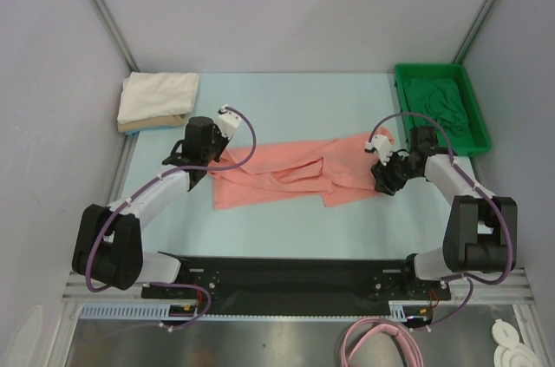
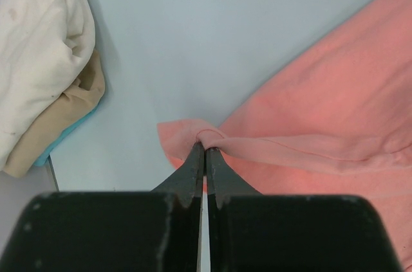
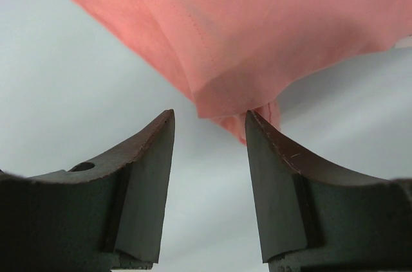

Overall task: Fold and stack the t-shirts
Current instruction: Flatten the tshirt out

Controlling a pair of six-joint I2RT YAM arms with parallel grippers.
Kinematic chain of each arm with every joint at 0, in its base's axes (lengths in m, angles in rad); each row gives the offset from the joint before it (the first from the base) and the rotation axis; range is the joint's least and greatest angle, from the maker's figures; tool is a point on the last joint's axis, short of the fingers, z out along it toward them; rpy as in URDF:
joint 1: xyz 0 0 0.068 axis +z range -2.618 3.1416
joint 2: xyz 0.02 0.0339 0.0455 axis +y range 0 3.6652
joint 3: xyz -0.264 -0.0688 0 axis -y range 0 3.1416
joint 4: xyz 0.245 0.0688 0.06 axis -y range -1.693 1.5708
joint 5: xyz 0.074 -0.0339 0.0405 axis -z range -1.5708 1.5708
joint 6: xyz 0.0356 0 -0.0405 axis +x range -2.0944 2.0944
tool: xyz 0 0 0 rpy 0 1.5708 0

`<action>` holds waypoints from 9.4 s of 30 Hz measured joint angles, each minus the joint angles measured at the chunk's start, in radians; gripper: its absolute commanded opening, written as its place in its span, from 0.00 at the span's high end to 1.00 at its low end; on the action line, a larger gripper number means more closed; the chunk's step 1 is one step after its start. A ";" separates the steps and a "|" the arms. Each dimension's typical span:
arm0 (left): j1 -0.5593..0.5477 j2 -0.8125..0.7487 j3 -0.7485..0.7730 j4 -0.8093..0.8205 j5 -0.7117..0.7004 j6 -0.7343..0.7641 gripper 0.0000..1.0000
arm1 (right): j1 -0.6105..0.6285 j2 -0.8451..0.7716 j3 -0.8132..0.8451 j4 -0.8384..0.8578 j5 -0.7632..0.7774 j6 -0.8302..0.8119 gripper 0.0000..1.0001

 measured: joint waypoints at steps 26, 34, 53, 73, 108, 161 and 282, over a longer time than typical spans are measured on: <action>0.000 0.000 0.000 0.000 0.000 -0.006 1.00 | 0.006 0.113 0.042 0.026 0.028 0.050 0.92; 0.000 0.000 -0.001 0.000 -0.001 -0.006 1.00 | 0.021 0.089 0.042 0.022 0.029 0.060 1.00; 0.000 -0.027 -0.007 0.000 -0.004 -0.006 1.00 | 0.034 -0.158 0.094 -0.076 0.006 0.103 0.72; 0.006 -0.048 -0.019 -0.001 -0.004 -0.006 1.00 | 0.105 -0.367 -0.105 -0.111 0.114 -0.095 0.51; 0.016 -0.046 -0.019 -0.001 0.001 -0.007 0.99 | 0.318 -0.202 -0.216 0.138 0.402 -0.053 0.49; 0.030 -0.410 -0.014 -0.029 -0.061 0.091 1.00 | 0.154 -0.517 0.140 0.202 0.477 0.255 1.00; 0.188 -0.763 0.680 -0.481 0.307 0.000 1.00 | 0.059 -0.663 0.965 0.119 0.352 0.484 1.00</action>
